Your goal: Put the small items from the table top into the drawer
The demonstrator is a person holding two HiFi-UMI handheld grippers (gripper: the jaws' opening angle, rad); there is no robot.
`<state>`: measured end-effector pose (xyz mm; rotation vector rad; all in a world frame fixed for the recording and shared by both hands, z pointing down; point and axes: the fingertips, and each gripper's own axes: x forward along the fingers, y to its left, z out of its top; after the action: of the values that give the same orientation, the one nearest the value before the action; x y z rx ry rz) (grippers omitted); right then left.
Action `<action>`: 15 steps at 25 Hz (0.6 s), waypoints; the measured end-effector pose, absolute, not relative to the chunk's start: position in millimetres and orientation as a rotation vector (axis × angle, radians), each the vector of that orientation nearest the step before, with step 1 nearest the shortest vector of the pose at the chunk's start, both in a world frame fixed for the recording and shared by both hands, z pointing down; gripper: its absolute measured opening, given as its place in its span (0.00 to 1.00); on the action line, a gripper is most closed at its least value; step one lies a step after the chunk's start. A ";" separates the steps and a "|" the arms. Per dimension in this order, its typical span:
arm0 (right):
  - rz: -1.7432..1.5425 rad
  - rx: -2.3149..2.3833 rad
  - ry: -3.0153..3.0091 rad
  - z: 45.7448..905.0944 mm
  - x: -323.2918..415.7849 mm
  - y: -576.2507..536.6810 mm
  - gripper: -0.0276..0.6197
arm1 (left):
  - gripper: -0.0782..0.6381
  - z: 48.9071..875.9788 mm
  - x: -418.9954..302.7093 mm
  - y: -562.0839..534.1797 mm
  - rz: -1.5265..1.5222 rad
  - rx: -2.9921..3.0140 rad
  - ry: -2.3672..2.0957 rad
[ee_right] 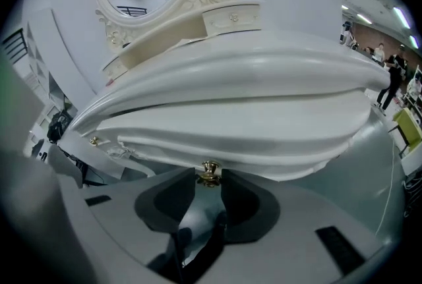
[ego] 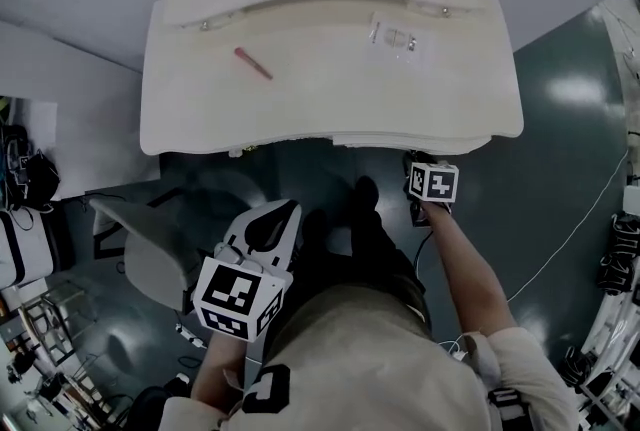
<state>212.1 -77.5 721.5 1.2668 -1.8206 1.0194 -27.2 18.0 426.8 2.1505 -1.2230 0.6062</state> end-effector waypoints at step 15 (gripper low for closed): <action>1.053 1.266 -1.798 721.8 217.6 -26.8 0.26 | 0.19 412.8 -19.0 29.8 0.610 2.220 -1.182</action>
<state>217.6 -26.8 721.8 1.2663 -1.7976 1.0530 -19.0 29.8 412.8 2.2201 -1.1819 0.6102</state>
